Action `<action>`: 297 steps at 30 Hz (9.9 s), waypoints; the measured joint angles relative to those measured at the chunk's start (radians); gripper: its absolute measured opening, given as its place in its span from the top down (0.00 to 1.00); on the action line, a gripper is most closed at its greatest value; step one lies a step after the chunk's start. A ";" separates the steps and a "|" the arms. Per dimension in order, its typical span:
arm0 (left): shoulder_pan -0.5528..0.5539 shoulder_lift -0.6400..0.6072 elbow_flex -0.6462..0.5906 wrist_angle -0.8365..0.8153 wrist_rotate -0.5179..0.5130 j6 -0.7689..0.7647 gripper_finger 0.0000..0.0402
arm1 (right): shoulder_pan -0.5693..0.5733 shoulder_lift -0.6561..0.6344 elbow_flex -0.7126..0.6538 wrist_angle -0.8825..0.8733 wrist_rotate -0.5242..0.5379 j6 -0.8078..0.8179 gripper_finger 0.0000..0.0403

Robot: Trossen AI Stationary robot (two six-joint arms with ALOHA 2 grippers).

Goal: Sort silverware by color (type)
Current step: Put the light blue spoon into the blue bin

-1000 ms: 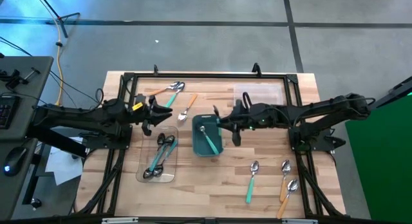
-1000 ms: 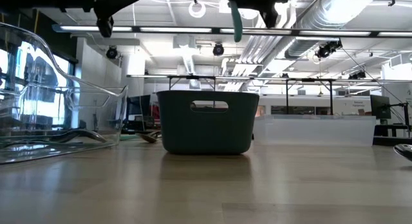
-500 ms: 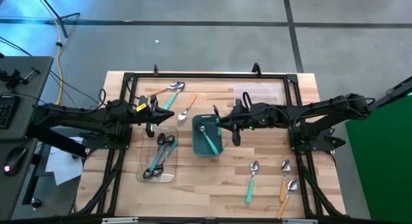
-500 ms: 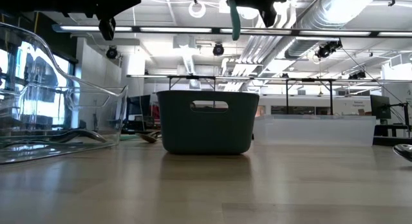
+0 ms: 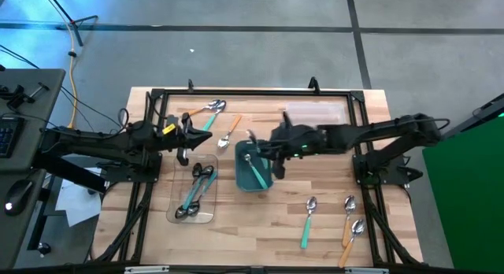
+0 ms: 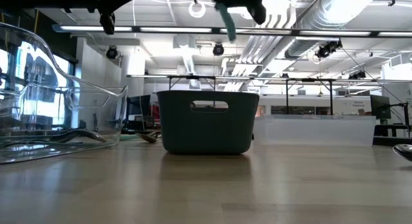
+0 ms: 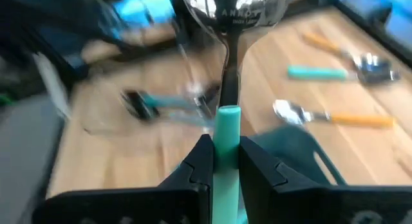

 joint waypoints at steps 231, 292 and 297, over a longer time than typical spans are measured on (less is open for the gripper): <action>0.008 0.003 0.000 -0.009 -0.108 0.044 0.82 | 0.002 -0.560 -0.569 0.486 0.037 -0.130 1.00; 0.735 1.216 0.733 -0.935 0.066 0.043 0.60 | 0.002 -0.560 -0.568 0.282 0.027 -0.005 1.00; 0.735 1.225 0.735 -0.935 0.062 0.043 0.60 | 0.002 -0.560 -0.568 0.280 0.051 -0.005 1.00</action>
